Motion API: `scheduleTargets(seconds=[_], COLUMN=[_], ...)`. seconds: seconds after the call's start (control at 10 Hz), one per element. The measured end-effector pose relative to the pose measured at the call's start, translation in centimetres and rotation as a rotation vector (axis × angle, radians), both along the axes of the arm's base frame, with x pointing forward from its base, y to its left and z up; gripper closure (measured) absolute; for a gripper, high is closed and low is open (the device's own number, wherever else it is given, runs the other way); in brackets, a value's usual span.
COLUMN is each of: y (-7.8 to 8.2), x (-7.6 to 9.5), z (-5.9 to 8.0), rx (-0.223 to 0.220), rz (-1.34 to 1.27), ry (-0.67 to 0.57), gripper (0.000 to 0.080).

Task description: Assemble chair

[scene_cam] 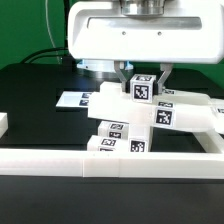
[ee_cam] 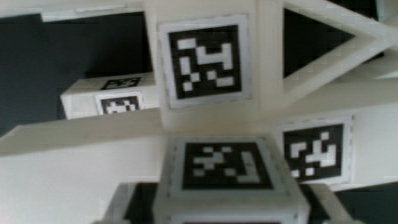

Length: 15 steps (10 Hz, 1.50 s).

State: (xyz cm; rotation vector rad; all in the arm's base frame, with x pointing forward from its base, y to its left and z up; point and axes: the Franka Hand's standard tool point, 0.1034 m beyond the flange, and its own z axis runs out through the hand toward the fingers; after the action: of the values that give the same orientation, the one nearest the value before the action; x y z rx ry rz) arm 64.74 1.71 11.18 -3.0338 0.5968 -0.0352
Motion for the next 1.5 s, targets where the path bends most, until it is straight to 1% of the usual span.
scheduleTargets(seconds=[0.1, 0.2, 0.4, 0.5, 0.7, 0.8, 0.9, 1.0, 1.1, 1.2, 1.4, 1.5], y=[0.0, -0.17, 0.01, 0.05, 0.03, 0.12, 0.36, 0.58, 0.42, 0.38, 0.36, 0.49], x=[-0.02, -0.07, -0.09, -0.08, -0.08, -0.03, 0.21, 0.3, 0.26, 0.26, 0.23, 0.22], z=[-0.02, -0.04, -0.02, 0.0, -0.05, 0.05, 0.3, 0.38, 0.29, 0.27, 0.16, 0.12], rx=[0.01, 0.036, 0.049, 0.05, 0.047, 0.043, 0.034, 0.028, 0.025, 0.023, 0.013, 0.011], rz=[-0.122, -0.288, -0.48, -0.511, -0.465, -0.434, -0.347, -0.249, -0.182, -0.131, 0.1, 0.168], ry=[0.005, 0.011, 0.015, 0.01, 0.008, 0.011, 0.007, -0.001, -0.004, -0.006, -0.017, -0.021], gripper=[0.0532, 0.0532, 0.0531, 0.0531, 0.0531, 0.0436, 0.0279, 0.019, 0.0162, 0.0162, 0.015, 0.015])
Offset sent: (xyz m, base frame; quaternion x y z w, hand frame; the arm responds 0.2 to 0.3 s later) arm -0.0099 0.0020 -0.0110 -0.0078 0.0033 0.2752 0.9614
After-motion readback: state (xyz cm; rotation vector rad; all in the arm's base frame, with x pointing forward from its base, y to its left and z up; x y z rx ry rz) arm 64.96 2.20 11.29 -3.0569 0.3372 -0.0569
